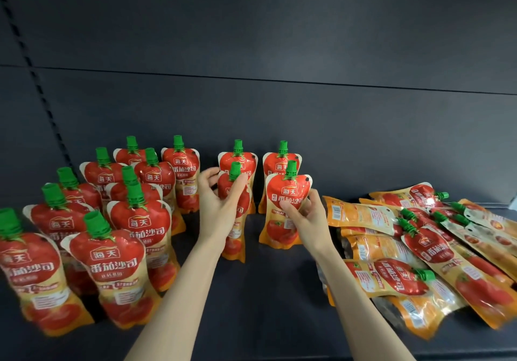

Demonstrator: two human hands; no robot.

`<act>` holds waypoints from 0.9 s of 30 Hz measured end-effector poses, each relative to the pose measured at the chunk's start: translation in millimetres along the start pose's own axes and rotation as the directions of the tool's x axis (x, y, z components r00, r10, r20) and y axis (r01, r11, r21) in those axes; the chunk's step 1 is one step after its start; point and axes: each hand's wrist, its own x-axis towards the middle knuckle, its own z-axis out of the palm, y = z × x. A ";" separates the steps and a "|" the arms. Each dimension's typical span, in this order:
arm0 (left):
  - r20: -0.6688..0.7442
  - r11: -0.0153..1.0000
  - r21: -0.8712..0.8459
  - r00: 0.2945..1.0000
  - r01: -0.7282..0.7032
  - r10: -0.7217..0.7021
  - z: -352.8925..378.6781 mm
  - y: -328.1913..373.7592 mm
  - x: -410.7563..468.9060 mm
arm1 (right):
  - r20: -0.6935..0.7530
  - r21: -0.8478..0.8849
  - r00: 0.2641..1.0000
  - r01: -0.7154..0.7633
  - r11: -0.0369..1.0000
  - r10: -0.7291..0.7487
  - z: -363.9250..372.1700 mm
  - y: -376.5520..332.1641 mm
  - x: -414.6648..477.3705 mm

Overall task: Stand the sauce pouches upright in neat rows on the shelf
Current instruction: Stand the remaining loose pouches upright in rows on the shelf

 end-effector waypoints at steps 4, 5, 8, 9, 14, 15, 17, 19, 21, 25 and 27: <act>0.086 0.977 0.093 0.976 0.191 -0.199 -3.5 -36.7 -19.6 | 0.054 -0.159 0.998 -0.023 0.987 0.032 4.0 12.5 -8.3; 0.097 0.965 0.165 0.970 0.205 -0.222 -5.0 -46.1 -22.1 | 0.045 -0.212 0.998 -0.024 0.977 0.034 5.4 17.0 -10.0; 0.101 0.960 0.205 0.972 0.188 -0.212 -7.8 -58.2 -26.8 | 0.021 -0.304 0.998 -0.048 0.951 0.057 8.2 19.7 -10.7; 0.081 0.968 0.188 0.979 0.168 -0.185 -6.8 -57.8 -26.2 | 0.013 -0.317 0.998 -0.061 0.947 0.069 8.8 17.8 -9.3; -0.018 0.971 0.198 0.991 0.134 -0.133 5.5 -55.9 -11.6 | -0.019 -0.298 0.998 -0.064 0.952 0.061 17.9 11.4 -1.5; -0.020 0.972 0.199 0.993 0.120 -0.119 6.7 -57.0 -8.4 | -0.013 -0.308 0.997 -0.074 0.949 0.074 20.3 12.2 0.2; -0.020 0.957 0.274 0.995 0.095 -0.094 6.8 -61.1 -4.3 | -0.010 -0.324 0.995 -0.097 0.941 0.099 25.4 16.2 2.9; -0.030 0.910 0.404 0.995 0.095 -0.090 5.5 -64.5 -3.9 | -0.039 -0.389 0.994 -0.105 0.915 0.098 28.0 23.1 4.4; -0.010 0.858 0.502 0.992 0.112 -0.123 3.3 -65.7 -4.6 | -0.070 -0.487 0.993 -0.118 0.865 0.096 28.0 25.9 3.9; 0.049 0.878 0.461 0.984 0.130 -0.171 -3.6 -67.2 -2.5 | -0.062 -0.510 0.993 -0.120 0.852 0.103 27.3 24.4 2.4; 0.010 0.893 0.424 0.986 0.149 -0.169 -5.4 -65.5 -3.9 | -0.060 -0.520 0.993 -0.119 0.846 0.104 27.3 24.0 3.4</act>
